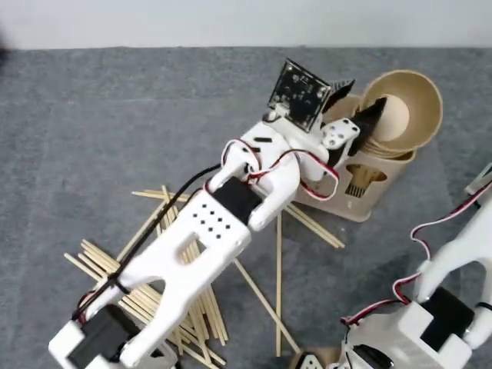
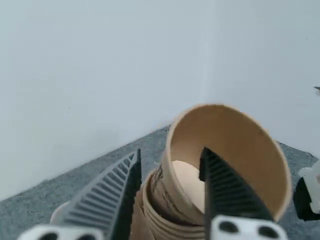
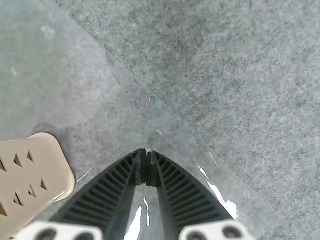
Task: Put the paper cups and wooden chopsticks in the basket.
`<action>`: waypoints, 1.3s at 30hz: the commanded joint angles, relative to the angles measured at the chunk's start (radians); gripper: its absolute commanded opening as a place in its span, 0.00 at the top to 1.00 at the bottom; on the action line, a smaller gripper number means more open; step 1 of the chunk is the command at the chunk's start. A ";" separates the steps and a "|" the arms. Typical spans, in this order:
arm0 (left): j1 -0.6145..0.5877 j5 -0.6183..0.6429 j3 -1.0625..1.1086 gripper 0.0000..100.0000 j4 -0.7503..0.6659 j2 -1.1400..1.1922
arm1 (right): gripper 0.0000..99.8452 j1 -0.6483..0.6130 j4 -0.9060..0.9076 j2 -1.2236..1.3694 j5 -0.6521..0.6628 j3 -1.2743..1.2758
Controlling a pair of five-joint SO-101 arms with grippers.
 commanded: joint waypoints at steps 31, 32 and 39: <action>-0.074 -0.178 -0.530 0.94 0.621 -0.081 | 0.99 -0.064 -0.030 -0.071 0.178 -0.098; -0.069 -0.236 -0.530 0.96 0.663 -0.112 | 0.99 -0.064 -0.027 -0.071 0.198 -0.104; -0.163 -0.353 -0.530 0.99 0.980 -0.296 | 0.99 -0.136 0.199 -0.071 0.285 -0.227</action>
